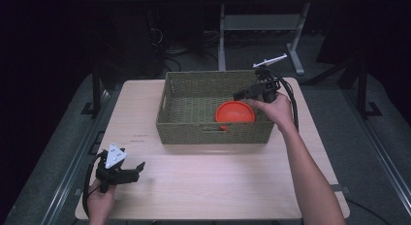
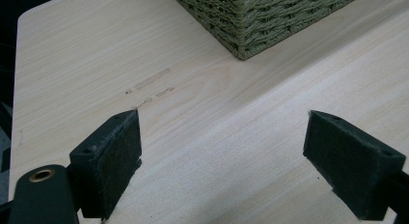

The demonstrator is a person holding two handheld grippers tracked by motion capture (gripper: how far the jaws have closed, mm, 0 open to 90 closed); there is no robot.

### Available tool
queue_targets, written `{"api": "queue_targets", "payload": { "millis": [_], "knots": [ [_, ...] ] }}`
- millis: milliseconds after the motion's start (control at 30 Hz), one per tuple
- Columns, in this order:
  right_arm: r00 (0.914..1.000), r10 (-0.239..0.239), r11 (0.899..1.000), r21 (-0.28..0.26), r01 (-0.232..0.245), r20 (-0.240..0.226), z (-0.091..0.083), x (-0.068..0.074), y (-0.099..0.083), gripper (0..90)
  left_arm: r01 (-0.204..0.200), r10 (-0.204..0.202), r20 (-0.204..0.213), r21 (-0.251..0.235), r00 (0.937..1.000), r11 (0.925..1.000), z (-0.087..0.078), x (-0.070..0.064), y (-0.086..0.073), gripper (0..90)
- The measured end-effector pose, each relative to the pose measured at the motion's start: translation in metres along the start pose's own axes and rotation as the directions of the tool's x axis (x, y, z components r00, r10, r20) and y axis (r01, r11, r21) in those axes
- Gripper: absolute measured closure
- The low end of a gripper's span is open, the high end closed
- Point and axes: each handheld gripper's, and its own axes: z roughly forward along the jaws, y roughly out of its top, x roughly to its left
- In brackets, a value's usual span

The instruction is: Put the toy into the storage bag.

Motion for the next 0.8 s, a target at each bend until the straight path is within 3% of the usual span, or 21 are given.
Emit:
{"api": "queue_targets", "payload": {
  "millis": [800],
  "knots": [
    [0.9999,-0.010,0.999,-0.032,0.010,-0.008,-0.030,0.000,-0.019,28.3,-0.004,0.004,-0.007,0.006,1.0000,1.0000,-0.001,0.001,0.000,12.8]
  ]
}}
